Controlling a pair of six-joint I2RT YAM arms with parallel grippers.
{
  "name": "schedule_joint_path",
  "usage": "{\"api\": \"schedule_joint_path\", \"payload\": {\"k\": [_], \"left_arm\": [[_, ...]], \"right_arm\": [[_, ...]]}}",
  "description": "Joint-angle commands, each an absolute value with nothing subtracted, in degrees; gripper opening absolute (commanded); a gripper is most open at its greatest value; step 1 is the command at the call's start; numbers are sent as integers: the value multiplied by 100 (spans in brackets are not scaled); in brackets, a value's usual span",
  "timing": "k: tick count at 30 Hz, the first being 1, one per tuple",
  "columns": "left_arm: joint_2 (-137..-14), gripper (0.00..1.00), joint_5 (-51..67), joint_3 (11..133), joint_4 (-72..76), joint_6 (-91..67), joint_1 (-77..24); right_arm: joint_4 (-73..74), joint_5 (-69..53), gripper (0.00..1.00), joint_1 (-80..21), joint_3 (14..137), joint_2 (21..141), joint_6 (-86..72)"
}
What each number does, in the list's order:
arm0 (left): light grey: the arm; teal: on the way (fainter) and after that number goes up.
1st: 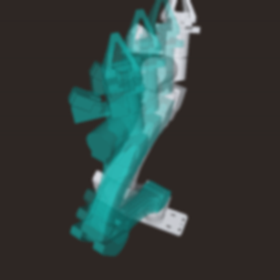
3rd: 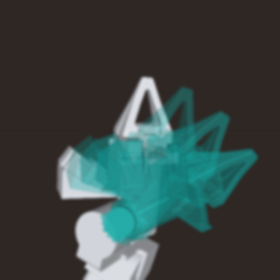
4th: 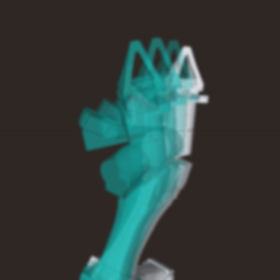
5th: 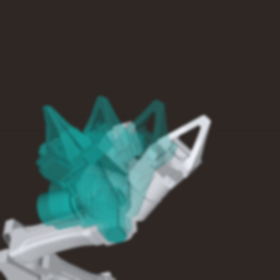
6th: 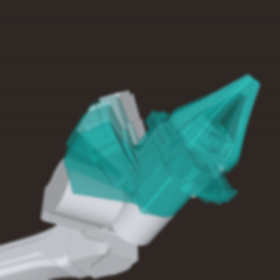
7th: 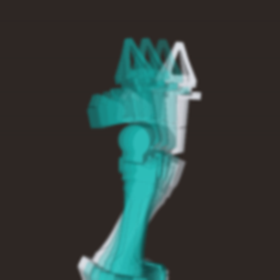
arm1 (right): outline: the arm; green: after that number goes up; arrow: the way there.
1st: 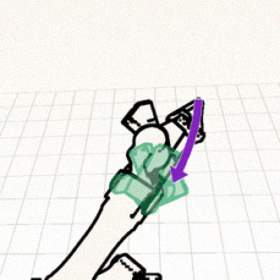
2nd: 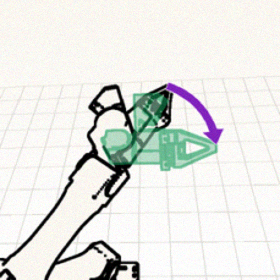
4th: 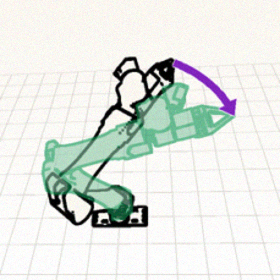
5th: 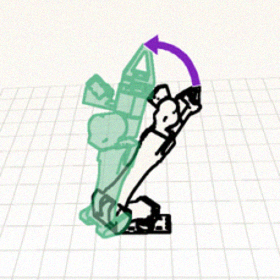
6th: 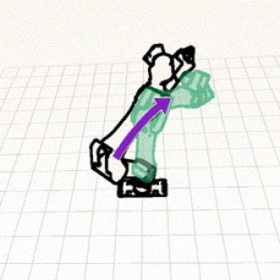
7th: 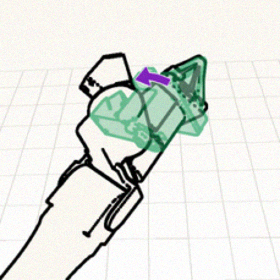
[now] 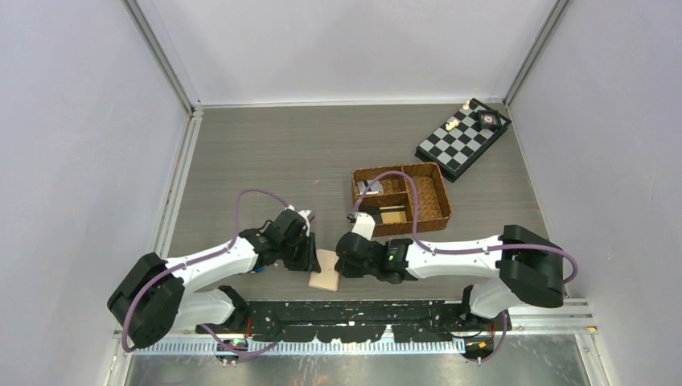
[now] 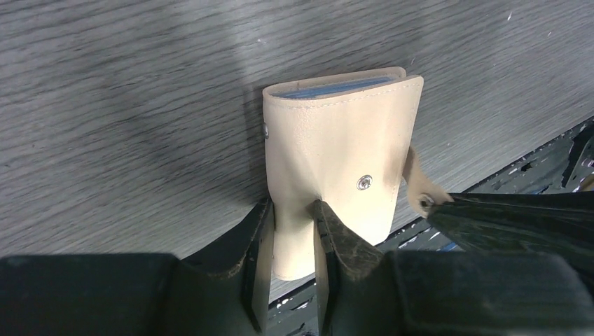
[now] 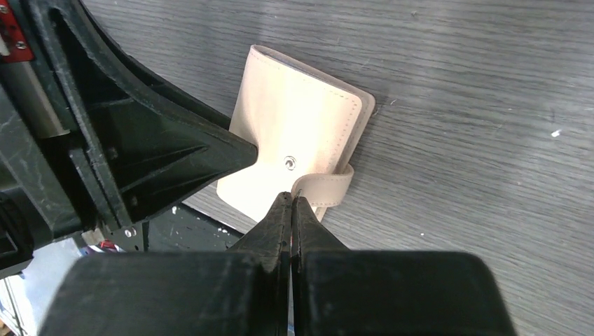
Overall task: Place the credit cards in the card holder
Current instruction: Close the card holder at the center of the board.
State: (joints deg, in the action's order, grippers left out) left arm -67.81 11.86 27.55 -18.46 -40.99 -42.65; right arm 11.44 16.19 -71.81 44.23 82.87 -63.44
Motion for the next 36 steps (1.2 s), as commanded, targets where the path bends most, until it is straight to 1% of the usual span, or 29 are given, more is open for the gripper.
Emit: {"api": "schedule_joint_path", "payload": {"k": [1, 10, 27, 36], "left_arm": [[-7006, 15, 901, 2606, -1786, -4182, -4384], [-7066, 12, 926, 2575, -1679, -4223, -4421], [-7084, 10, 955, 2544, -1665, -4236, -4452], [-7080, 9, 949, 2524, -1669, -4245, -4465]], "right_arm": [[955, 1471, 0, -7160, 4738, 8560, -6114], [873, 1248, 0, -7161, 4864, 8827, -6047], [838, 1689, 0, -7161, 4951, 8889, -5918], [834, 1606, 0, -7156, 5069, 9141, -5869]]}}
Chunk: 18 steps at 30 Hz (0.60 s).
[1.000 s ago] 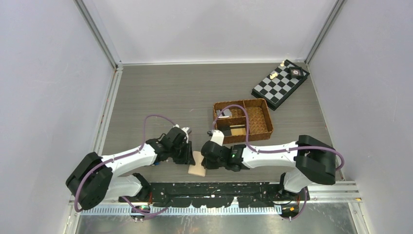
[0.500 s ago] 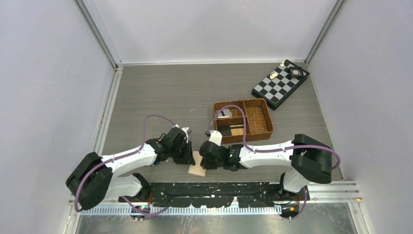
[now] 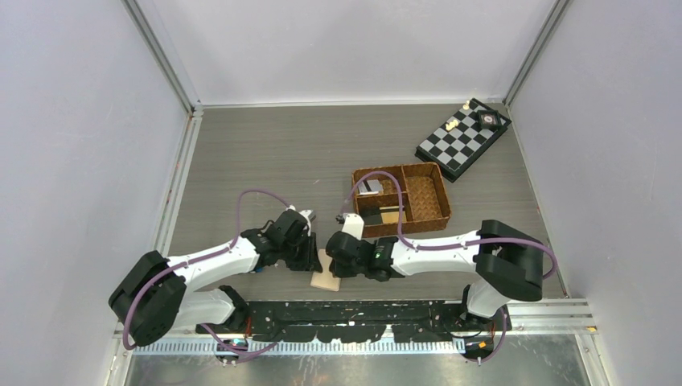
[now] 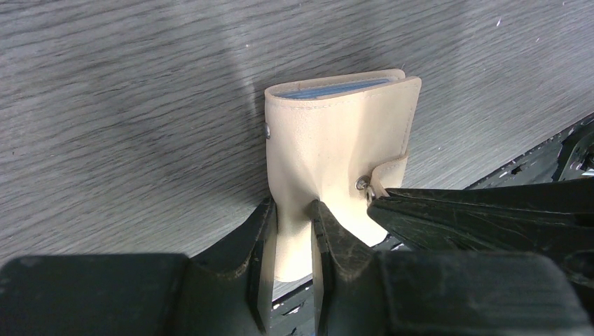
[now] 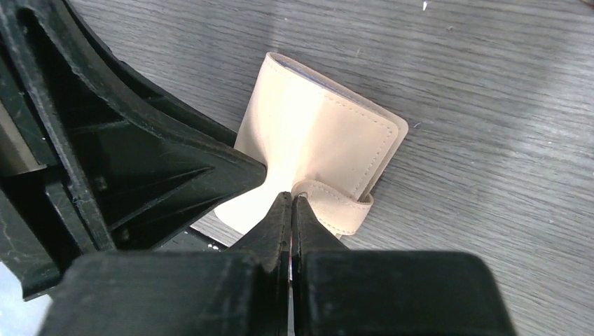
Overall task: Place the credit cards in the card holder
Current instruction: Close the card holder at the center of the board.
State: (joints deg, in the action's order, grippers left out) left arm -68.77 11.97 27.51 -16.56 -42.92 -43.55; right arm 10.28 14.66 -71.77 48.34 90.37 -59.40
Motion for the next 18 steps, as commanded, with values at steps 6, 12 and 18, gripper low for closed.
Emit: {"api": "schedule_joint_path", "payload": {"k": [6, 12, 18], "left_arm": [[-7058, 9, 938, 2513, -1671, -4255, -4465], [-7068, 8, 940, 2514, -1671, -4254, -4473], [-7066, 8, 936, 2514, -1686, -4255, -4474]], "right_arm": [[835, 1626, 1, -7160, 5062, 9184, -5885], [1138, 1665, 1, -7162, 5200, 9321, -5919], [1517, 1746, 0, -7163, 5322, 9433, -6015]]}}
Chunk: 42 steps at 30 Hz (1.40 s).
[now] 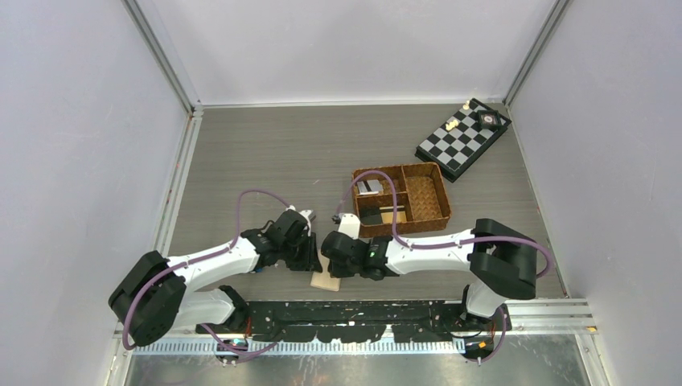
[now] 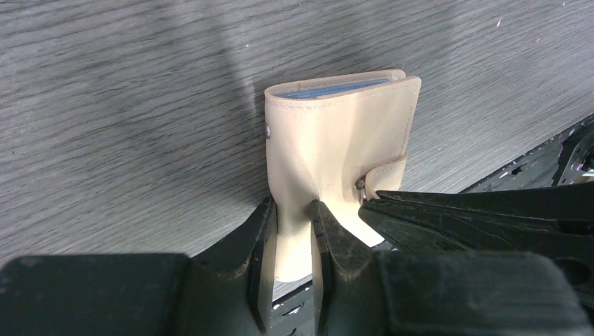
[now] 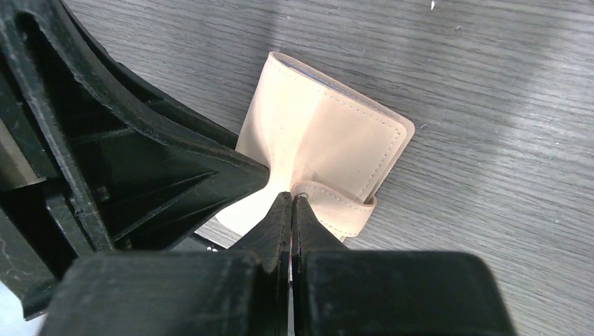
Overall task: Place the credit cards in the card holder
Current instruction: Close the card holder at the center of the board.
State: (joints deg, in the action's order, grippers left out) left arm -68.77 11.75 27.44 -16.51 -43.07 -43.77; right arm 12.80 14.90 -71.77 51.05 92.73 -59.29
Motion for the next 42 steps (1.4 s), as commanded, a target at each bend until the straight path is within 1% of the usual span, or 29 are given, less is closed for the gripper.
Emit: {"api": "schedule_joint_path", "payload": {"k": [1, 26, 36, 42], "left_arm": [[-7066, 8, 937, 2509, -1687, -4254, -4474], [-7053, 5, 903, 2505, -1710, -4254, -4473], [-7041, 5, 887, 2505, -1729, -4245, -4474], [-7025, 5, 877, 2507, -1740, -4254, -4474]], "right_arm": [[1595, 1768, 0, -7163, 5348, 9451, -6031], [2318, 1782, 0, -6922, 5491, 9964, -6438], [2310, 1493, 0, -6617, 5278, 10088, -6566], [1977, 1195, 0, -6607, 5261, 9561, -6252]]}}
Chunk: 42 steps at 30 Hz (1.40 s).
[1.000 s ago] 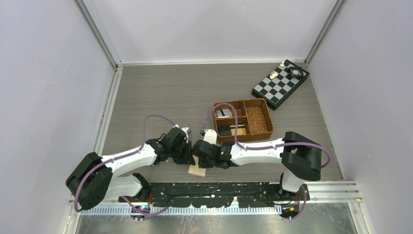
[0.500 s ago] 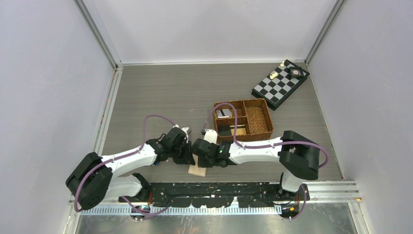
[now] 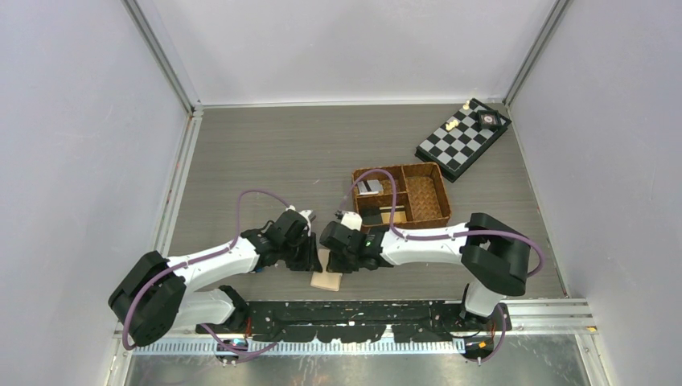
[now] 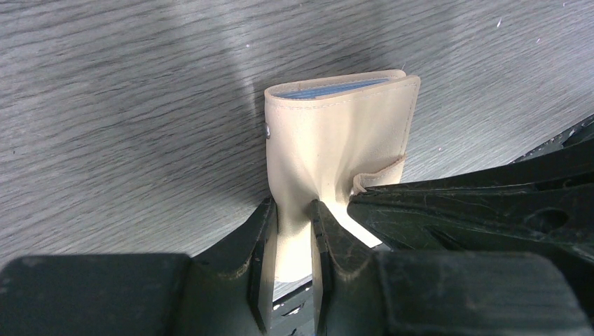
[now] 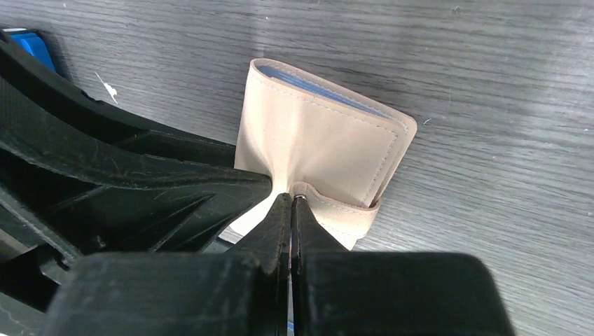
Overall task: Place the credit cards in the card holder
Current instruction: Close the card holder at the center of the board.
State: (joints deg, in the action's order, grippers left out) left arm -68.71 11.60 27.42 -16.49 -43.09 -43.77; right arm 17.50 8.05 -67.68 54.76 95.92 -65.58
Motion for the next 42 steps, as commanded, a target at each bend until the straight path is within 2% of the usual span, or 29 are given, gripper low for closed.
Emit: {"api": "schedule_joint_path", "payload": {"k": [1, 10, 29, 42], "left_arm": [[-7023, 4, 879, 2513, -1744, -4254, -4474], [-7014, 4, 861, 2522, -1748, -4254, -4474], [-7070, 4, 847, 2583, -1793, -4219, -4474], [-7102, 3, 853, 2593, -1789, -4210, -4474]], "right_arm": [[1970, 1154, 1, -6609, 5257, 9473, -6213], [1791, 1110, 0, -6602, 5033, 8878, -6112], [889, 528, 1, -6618, 4833, 8934, -5910], [949, 284, 0, -6618, 4957, 9084, -5847]]}}
